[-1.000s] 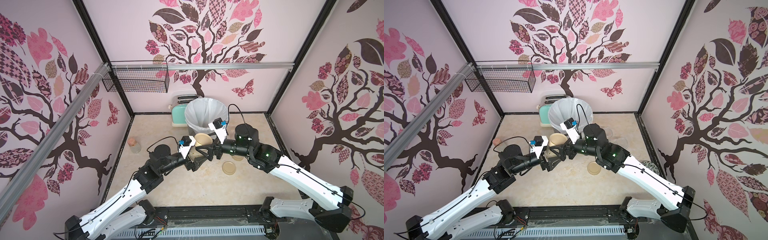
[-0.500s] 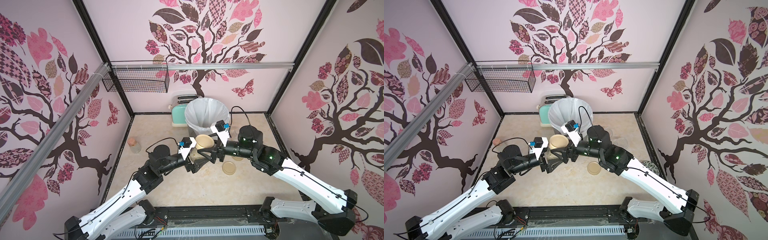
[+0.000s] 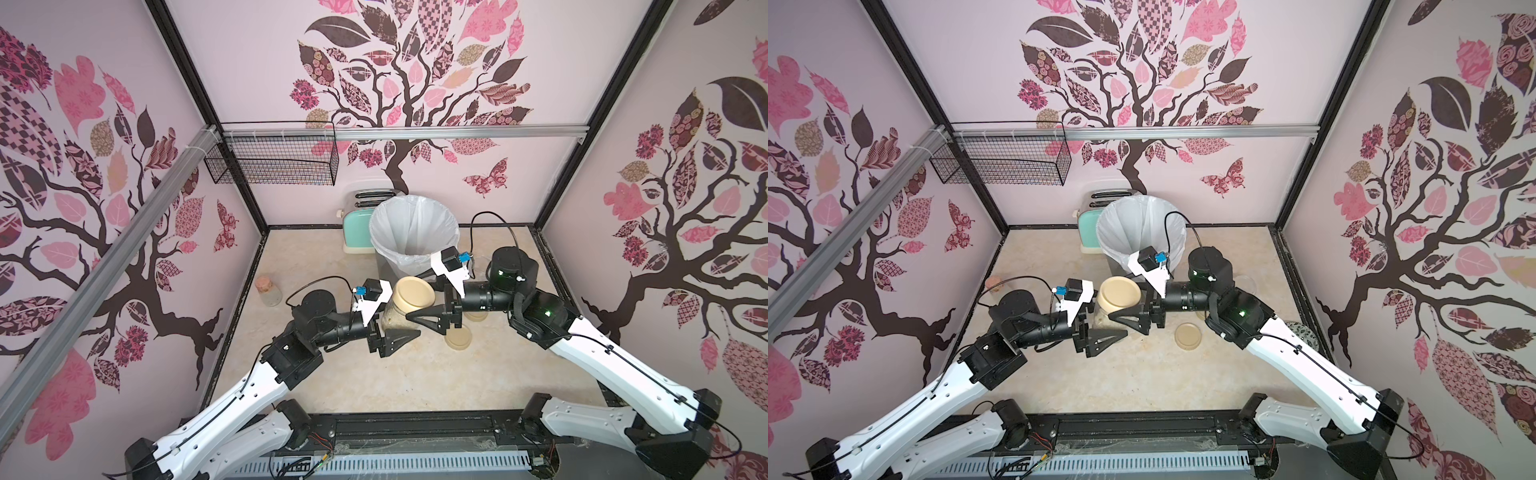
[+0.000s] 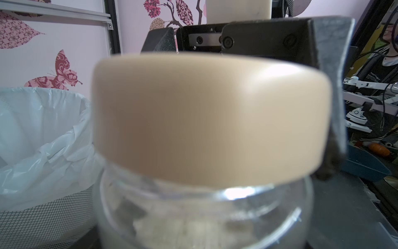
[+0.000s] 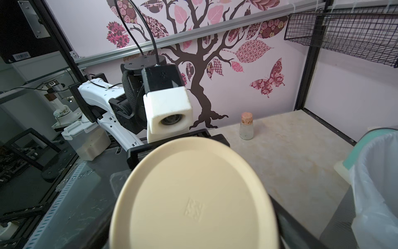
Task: Empty moldy rice from jars
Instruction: Unscrew the lid from the jar.
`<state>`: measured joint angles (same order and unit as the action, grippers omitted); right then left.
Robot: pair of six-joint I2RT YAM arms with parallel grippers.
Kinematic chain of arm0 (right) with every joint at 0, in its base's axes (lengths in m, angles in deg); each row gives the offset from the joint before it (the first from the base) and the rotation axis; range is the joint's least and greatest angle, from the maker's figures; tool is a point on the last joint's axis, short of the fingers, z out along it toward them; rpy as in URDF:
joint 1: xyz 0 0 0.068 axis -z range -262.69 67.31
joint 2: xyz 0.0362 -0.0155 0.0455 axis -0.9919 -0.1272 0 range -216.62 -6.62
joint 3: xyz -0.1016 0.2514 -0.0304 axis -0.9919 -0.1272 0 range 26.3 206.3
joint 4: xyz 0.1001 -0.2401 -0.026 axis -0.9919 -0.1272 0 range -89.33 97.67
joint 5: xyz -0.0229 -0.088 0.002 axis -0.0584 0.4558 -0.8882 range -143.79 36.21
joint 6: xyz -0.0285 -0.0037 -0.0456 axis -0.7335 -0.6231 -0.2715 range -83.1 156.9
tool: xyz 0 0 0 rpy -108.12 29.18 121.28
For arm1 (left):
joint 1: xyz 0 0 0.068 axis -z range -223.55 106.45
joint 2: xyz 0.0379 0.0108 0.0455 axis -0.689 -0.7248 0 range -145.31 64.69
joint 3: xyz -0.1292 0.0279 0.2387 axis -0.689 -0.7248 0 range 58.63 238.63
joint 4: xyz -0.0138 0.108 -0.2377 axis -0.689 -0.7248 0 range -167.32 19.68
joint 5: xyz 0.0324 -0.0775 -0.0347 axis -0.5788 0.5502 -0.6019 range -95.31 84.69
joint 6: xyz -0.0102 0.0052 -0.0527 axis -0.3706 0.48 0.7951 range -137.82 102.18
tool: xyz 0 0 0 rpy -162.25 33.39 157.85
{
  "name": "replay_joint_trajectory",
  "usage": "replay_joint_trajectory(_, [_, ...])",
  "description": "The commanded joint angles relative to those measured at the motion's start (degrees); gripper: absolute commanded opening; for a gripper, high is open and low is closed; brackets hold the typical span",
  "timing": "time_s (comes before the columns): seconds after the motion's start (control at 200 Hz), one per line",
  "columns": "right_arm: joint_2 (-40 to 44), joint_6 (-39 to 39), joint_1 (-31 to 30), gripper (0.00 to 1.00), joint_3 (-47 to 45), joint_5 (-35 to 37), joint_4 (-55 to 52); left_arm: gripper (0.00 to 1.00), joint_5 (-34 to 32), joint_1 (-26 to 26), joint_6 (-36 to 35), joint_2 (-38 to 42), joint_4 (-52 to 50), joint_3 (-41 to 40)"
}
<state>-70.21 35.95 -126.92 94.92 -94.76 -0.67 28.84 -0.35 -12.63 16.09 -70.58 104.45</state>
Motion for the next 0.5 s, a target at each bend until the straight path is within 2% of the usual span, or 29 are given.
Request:
replay_joint_trajectory(0.0, [1.3,-1.5,0.4,0.79,2.1,-1.8,-0.5,0.68,0.6,-0.4,0.4,2.5,3.4,3.2])
replay_joint_trajectory(0.495, [1.8,-3.2,1.4,0.79,4.9,4.3,-3.5,0.68,-1.6,-0.6,0.1,4.9,1.7,1.6])
